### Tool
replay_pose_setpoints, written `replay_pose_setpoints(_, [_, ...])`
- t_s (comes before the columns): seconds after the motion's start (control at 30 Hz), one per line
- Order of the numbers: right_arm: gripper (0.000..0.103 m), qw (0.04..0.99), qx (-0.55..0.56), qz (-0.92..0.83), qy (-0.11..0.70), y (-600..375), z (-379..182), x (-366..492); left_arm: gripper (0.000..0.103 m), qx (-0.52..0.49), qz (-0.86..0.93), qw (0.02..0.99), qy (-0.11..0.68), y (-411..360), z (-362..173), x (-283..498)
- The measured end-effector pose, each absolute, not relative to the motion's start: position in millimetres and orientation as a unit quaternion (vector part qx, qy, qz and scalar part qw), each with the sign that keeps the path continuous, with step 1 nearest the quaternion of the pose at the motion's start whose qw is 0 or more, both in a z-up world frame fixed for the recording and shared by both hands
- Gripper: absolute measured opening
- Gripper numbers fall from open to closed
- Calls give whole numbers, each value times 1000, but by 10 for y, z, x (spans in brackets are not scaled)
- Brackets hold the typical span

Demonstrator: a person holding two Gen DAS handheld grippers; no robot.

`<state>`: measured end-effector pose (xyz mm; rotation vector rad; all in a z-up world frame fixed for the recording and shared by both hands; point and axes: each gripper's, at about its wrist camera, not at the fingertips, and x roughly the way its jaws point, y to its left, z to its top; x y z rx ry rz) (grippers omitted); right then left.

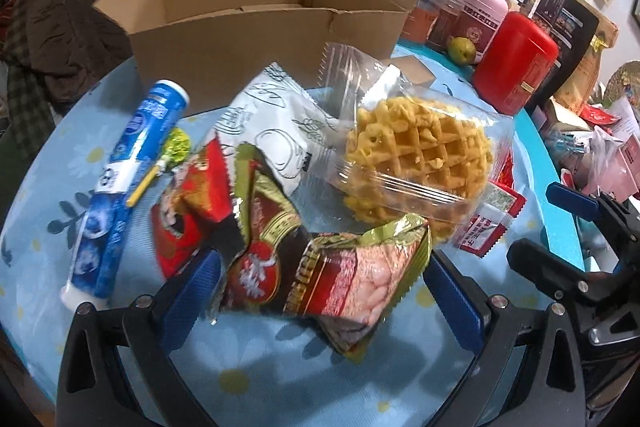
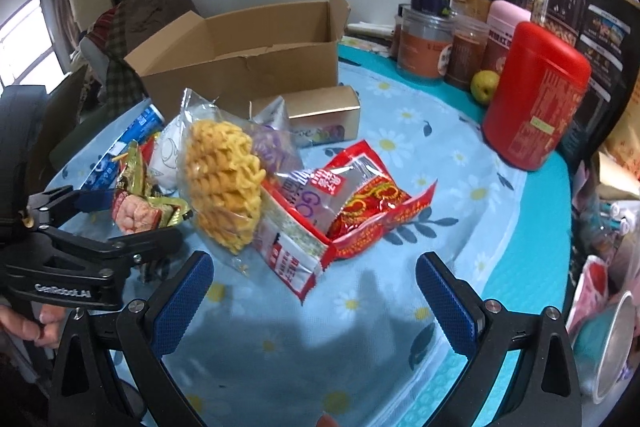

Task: Organize snacks
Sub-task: 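Grasp the brown-green cereal bag with the left tool while the right tool approaches the red-white strip packet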

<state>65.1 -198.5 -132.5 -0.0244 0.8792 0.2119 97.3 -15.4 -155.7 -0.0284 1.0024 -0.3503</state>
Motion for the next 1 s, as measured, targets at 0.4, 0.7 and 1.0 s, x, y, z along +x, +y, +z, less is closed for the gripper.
replay_pose_setpoints(0.4, [50,883,23,136,449,-2038,-1531,798,69,17,-181,868,463,-240,-1596,966])
replay_pose_setpoints(0.7, [7,885,53,162,434,-2076,-1512,724,69,13,-186,866,463,-149,-1560,784])
replay_pose_setpoints(1.0, [5,892,57,155,420,-2090,-1422,237,69,18,-193,867,460,-125,-1494,500])
